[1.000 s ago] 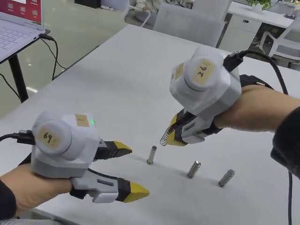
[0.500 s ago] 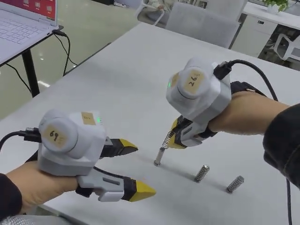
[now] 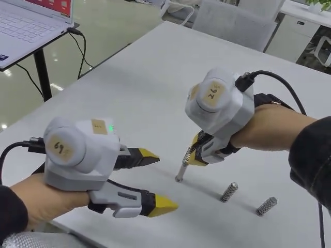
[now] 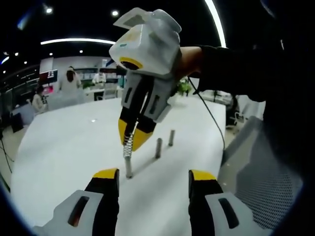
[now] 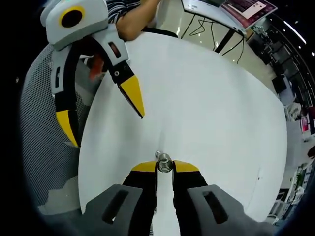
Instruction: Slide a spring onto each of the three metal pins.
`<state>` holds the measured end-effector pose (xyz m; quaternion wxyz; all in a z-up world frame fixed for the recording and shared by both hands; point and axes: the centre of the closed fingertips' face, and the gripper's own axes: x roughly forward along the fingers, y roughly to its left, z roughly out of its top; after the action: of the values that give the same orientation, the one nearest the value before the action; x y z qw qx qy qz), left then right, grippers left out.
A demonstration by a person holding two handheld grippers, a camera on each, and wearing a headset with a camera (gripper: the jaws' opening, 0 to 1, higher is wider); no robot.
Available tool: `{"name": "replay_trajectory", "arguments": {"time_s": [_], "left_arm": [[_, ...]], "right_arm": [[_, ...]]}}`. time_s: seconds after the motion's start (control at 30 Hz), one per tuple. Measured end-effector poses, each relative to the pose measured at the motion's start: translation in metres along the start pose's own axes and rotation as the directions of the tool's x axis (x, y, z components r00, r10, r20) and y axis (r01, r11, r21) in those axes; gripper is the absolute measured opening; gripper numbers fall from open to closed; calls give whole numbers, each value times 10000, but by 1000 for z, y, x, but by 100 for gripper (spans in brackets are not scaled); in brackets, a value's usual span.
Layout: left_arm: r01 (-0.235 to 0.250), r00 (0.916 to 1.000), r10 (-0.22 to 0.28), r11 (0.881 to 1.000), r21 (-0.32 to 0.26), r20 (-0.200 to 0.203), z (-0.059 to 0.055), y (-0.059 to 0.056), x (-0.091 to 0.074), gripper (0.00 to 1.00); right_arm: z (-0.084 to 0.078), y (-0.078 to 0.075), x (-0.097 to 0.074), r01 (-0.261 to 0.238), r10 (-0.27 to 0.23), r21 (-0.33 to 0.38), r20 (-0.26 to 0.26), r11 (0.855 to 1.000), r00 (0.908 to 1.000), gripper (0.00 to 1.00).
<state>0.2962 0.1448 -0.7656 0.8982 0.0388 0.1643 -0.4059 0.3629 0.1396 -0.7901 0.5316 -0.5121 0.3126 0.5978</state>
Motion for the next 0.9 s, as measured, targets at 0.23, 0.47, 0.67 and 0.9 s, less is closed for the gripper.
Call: {"name": "replay_trajectory", "arguments": {"time_s": [0.23,0.47,0.67,0.9], "left_arm": [[-49,9985,62,9997,-239,544,5,3,1,53],[-52,9968,46,10000,76,796,9,2,1,47],[-82,9970,26,9974,722,772,11,0,-1,42],[-113,9982,68,9971,757,602,9,1,-1,43]], "right_arm": [[-3,0,5,-102,102,-6,-86,9999,9999,8],[-4,1,8,-210,211,30,-126,9998,9997,8],[-7,3,14,-282,283,33,-251,9996,9993,8],[-10,3,20,-385,389,125,-322,9992,9987,8]]}}
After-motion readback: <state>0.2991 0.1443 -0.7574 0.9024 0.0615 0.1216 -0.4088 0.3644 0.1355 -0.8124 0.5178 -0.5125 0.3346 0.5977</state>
